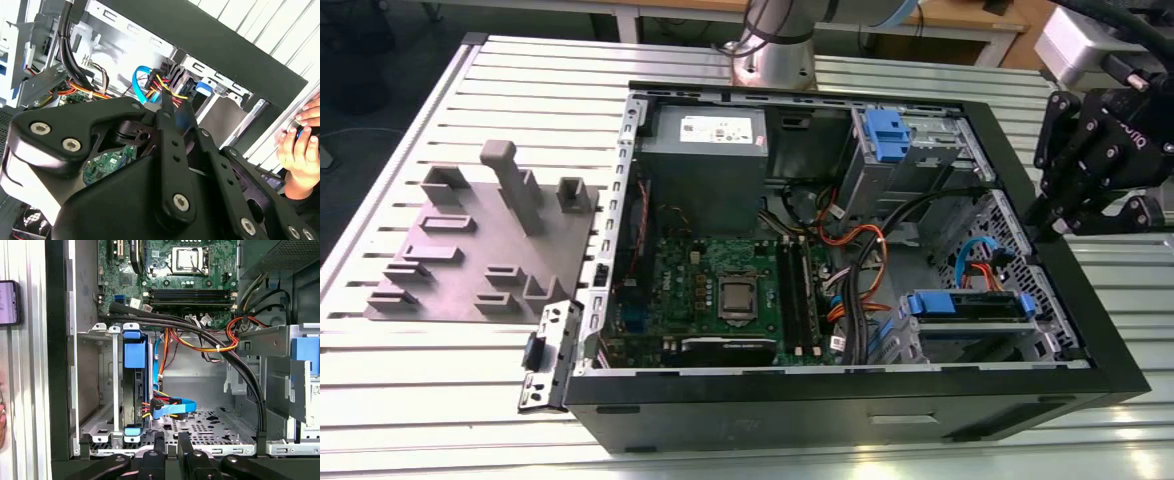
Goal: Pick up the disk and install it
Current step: 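Insert the second disk wire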
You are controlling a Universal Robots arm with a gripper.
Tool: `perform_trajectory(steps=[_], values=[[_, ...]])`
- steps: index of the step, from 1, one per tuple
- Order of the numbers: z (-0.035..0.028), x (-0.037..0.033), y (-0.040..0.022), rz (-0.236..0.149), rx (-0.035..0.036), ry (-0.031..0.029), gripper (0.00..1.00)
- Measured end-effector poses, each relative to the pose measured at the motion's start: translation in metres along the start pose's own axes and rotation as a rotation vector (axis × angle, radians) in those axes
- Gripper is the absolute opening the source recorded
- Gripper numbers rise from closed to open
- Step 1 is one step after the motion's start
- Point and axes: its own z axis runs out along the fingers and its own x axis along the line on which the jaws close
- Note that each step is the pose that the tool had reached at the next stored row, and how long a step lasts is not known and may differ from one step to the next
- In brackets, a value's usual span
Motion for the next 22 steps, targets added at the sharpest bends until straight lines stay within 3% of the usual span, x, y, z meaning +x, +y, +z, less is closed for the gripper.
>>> perform_trajectory(steps=[3, 18, 22], values=[[0.0008, -0.0019, -0.0047, 0.0, -0.0014, 0.0005, 0.25], [0.0026, -0.0067, -0.0163, 0.0, -0.0048, 0.0018, 0.25], [0.0024, -0.0061, -0.0094, 0.0, -0.0048, 0.0019, 0.25]])
